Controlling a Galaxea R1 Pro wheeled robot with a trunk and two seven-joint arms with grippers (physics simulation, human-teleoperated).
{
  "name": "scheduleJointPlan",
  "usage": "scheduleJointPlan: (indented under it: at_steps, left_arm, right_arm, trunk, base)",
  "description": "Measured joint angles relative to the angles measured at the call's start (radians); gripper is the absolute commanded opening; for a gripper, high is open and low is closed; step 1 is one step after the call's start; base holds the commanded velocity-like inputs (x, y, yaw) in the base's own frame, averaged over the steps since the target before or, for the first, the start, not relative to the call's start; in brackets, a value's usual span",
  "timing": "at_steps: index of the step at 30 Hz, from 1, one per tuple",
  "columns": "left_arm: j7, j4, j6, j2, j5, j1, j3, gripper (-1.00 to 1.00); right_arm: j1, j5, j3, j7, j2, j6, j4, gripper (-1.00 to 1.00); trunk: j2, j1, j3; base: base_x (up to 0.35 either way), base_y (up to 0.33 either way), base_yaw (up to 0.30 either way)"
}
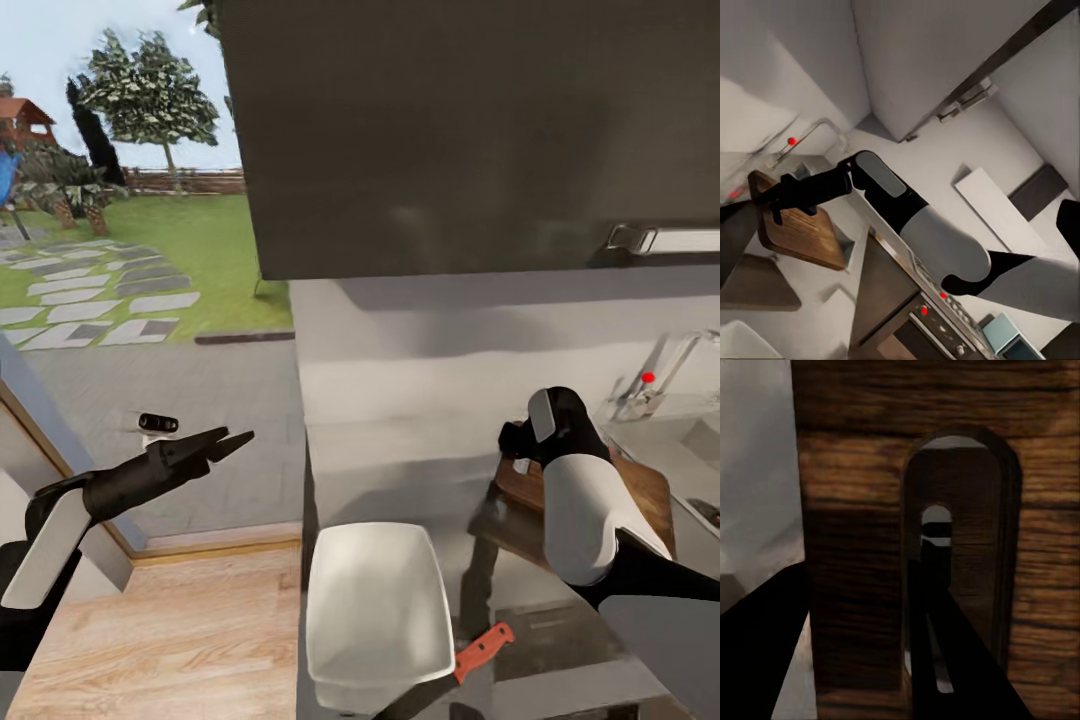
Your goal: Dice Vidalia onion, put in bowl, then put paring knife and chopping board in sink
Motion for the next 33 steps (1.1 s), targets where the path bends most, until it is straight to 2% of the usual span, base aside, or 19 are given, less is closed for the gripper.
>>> scheduleJointPlan:
  at_steps: [1, 16, 18, 21, 24, 33]
  left_arm:
    - [0.000, 0.000, 0.000, 0.000, 0.000, 0.000, 0.000, 1.00]
    - [-0.002, -0.001, 0.007, 0.002, 0.003, 0.000, 0.002, 1.00]
    - [0.002, -0.004, 0.037, 0.003, 0.002, 0.000, 0.003, 1.00]
    - [0.005, -0.007, 0.062, 0.003, 0.001, 0.000, 0.005, 1.00]
    - [0.006, -0.010, 0.071, 0.003, 0.001, 0.000, 0.006, 1.00]
    - [0.006, -0.026, 0.073, 0.004, 0.000, 0.000, 0.006, 1.00]
  right_arm:
    - [0.000, -0.010, 0.000, 0.001, 0.000, -0.001, 0.000, -1.00]
    - [0.000, -0.004, 0.000, -0.002, 0.000, -0.001, -0.002, -1.00]
    - [0.000, -0.002, 0.000, -0.001, 0.004, -0.001, -0.019, -1.00]
    - [0.000, -0.001, 0.024, 0.001, 0.007, -0.002, -0.030, -1.00]
    - [0.000, -0.002, 0.066, -0.001, 0.026, -0.002, -0.037, -1.00]
    - [0.000, 0.008, 0.079, -0.015, 0.046, -0.001, -0.040, -1.00]
  trunk:
    - [0.000, 0.000, 0.000]
    - [0.000, 0.000, 0.000]
    - [0.000, 0.000, 0.000]
    - [0.000, 0.000, 0.000]
    - [0.000, 0.000, 0.000]
    - [0.000, 0.000, 0.000]
  base:
    - [-0.259, -0.202, 0.000]
    - [-0.320, -0.120, 0.000]
    - [-0.344, -0.099, 0.000]
    - [-0.342, -0.124, 0.000]
    - [-0.329, -0.167, 0.077]
    - [-0.311, -0.194, 0.258]
